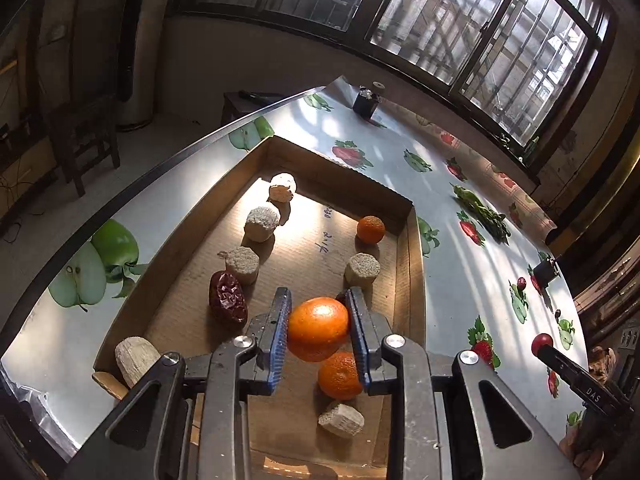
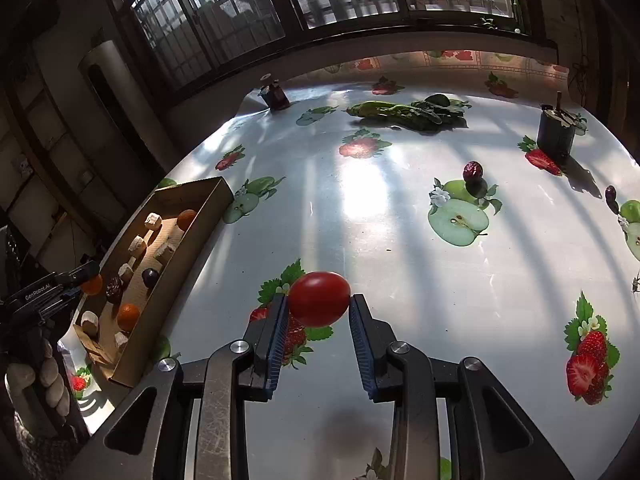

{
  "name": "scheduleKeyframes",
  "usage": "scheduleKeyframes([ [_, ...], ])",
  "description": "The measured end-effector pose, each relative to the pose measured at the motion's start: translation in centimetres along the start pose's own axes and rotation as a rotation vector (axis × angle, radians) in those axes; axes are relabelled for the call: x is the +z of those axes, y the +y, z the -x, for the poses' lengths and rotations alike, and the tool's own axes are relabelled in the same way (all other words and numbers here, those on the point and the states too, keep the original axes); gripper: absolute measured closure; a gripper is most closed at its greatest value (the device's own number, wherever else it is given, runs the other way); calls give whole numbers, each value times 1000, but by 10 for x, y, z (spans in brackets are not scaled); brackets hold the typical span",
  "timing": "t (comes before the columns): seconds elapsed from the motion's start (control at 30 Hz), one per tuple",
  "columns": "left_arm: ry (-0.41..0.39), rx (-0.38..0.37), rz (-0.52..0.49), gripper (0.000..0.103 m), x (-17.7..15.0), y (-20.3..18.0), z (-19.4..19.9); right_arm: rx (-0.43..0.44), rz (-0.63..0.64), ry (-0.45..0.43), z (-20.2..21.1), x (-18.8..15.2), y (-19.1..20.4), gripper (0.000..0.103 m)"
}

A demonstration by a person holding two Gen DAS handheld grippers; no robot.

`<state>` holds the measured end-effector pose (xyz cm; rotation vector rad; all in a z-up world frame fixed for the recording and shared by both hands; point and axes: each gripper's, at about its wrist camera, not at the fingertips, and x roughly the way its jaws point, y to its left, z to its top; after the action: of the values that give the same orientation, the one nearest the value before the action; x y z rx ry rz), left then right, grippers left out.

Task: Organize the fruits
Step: 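Carry the orange and tomato into the box and open both grippers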

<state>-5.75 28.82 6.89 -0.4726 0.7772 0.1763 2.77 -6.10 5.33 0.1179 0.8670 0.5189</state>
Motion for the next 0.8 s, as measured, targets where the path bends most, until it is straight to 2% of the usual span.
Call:
scheduleKeyframes([
  [0.17, 12, 10, 31, 76, -4, 26, 0, 72, 68, 34, -13, 2, 63, 69],
  [0.4, 29, 31, 9, 75, -10, 35, -5, 164, 143, 106, -50, 1, 136, 69],
  [0.57, 50, 27, -10, 75, -17, 36, -14, 193, 172, 159, -82, 7, 169, 69],
  [0.7, 83, 32, -6, 75, -21, 38, -25, 236, 142, 207, -108, 15, 180, 69],
  [0.8, 79, 46, -28, 75, -23, 35, -26, 246, 127, 229, -124, 22, 188, 69],
])
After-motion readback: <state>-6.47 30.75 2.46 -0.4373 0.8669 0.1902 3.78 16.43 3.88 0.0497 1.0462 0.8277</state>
